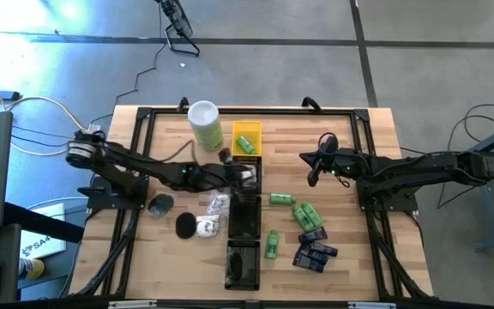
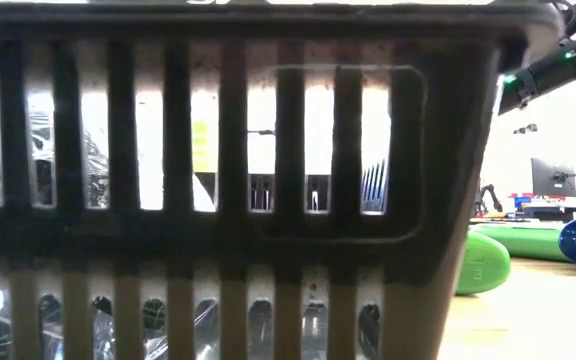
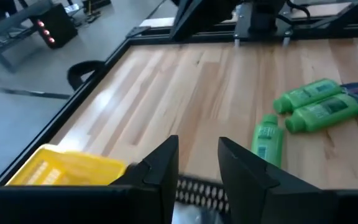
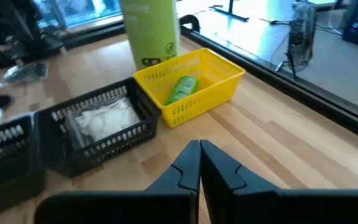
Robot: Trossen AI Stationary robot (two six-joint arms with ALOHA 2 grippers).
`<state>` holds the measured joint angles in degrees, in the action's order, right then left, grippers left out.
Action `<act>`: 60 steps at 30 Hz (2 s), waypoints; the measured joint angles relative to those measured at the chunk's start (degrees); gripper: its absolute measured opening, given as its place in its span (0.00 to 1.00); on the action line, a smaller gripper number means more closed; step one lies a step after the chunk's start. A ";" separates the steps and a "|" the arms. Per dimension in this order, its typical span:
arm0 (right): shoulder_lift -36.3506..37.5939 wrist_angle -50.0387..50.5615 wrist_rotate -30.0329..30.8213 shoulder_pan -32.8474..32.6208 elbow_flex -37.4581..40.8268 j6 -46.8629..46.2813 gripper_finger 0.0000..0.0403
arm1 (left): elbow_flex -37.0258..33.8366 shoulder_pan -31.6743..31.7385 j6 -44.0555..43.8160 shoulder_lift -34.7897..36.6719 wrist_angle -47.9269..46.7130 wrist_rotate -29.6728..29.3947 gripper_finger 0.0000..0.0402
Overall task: Pick & Place Travel size toiletries
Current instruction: Put the dark blue bottle into the center black basket
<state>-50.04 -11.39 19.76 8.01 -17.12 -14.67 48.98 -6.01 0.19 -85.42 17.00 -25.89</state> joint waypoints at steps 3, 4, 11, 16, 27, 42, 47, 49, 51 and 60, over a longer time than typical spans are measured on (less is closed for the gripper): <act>0.00 -0.02 1.24 0.00 0.00 -2.27 0.01 | -5.65 1.02 -0.21 6.05 1.76 0.82 0.27; 0.00 -0.03 1.34 0.00 0.00 -3.25 0.01 | -7.28 1.24 -0.20 8.33 2.03 1.18 0.27; 0.00 -0.59 1.34 0.00 0.00 -8.05 0.01 | -16.95 1.12 4.38 26.11 -0.13 2.84 0.27; -0.01 -2.56 1.34 -0.02 0.01 -9.71 0.01 | -22.06 1.15 5.09 38.42 -6.04 4.09 0.27; 0.00 -3.90 1.30 -0.02 0.00 -9.58 0.01 | -29.70 1.13 5.59 57.78 -12.30 6.01 0.27; 0.00 -3.90 1.05 -0.02 0.02 -12.35 0.01 | -31.59 1.13 13.57 60.16 -12.90 5.98 0.27; -0.04 -3.64 -0.78 -1.63 -1.24 -14.16 0.01 | -31.59 1.13 13.52 60.17 -12.91 5.97 0.27; -0.04 -2.25 -0.58 -3.20 -3.18 -14.21 0.01 | -31.59 1.13 13.52 60.17 -12.91 5.97 0.27; -0.04 1.99 1.23 -5.20 -5.89 -14.23 0.01 | -31.58 1.13 13.52 60.17 -12.91 5.97 0.27; -8.05 32.47 7.15 -14.13 -22.77 -23.22 0.01 | -31.57 1.13 13.50 60.17 -12.88 5.92 0.27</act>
<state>-58.09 21.08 26.91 -6.12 -39.89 -37.89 17.41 -4.89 13.70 -25.26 4.12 -19.97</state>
